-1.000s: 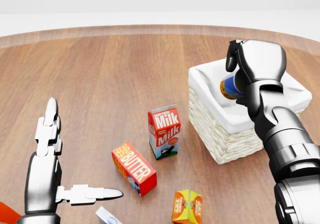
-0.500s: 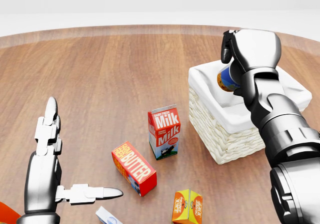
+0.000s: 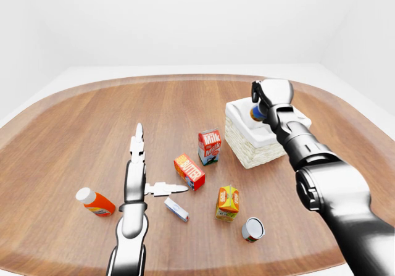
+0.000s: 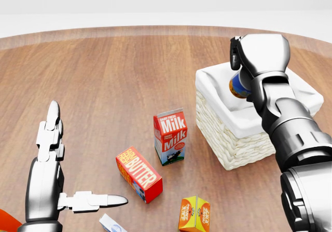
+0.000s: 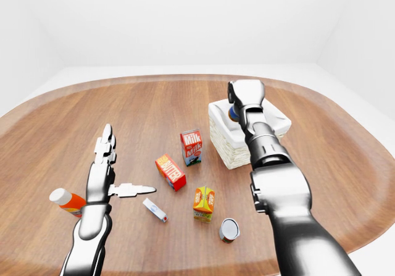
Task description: Pick up the alphabet soup and the tomato sauce, and put them in the basket.
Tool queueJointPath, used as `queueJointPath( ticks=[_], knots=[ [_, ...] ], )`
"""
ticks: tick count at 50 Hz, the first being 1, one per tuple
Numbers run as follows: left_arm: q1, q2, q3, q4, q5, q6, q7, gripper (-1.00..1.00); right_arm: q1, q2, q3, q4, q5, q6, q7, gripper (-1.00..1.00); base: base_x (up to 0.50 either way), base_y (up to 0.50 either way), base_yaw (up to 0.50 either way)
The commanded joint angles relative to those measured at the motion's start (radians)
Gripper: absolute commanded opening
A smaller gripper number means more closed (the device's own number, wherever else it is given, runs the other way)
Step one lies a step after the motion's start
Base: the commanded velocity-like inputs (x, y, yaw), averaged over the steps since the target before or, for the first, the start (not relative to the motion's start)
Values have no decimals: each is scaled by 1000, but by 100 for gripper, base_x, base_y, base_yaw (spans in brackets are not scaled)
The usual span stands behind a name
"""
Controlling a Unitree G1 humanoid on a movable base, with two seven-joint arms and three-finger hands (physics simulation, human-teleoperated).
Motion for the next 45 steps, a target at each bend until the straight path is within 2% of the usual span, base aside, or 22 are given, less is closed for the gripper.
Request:
queueJointPath(
  ticks=[1, 13, 42, 43, 44, 45],
  knots=[
    [5, -1, 5, -13, -6, 0, 4, 100, -10, -9, -5, -20, -67, 26, 0, -100, 0, 0, 0],
    [5, -1, 5, -13, -6, 0, 4, 100, 15, -24, -12, -17, -102, 52, 0, -100, 0, 0, 0],
    [5, -1, 5, -13, -6, 0, 4, 100, 23, -27, -22, -15, -109, 53, 0, -100, 0, 0, 0],
    [5, -1, 5, -13, -6, 0, 4, 100, 23, -27, -22, -15, -109, 52, 0, -73, 0, 0, 0],
    [5, -1, 5, -13, -7, 0, 4, 100, 22, -27, -22, -16, -108, 51, 0, 50, 0, 0, 0],
    [5, -1, 5, -13, -6, 0, 4, 100, 22, -27, -24, -16, -105, 49, 0, 100, 0, 0, 0]
  ],
)
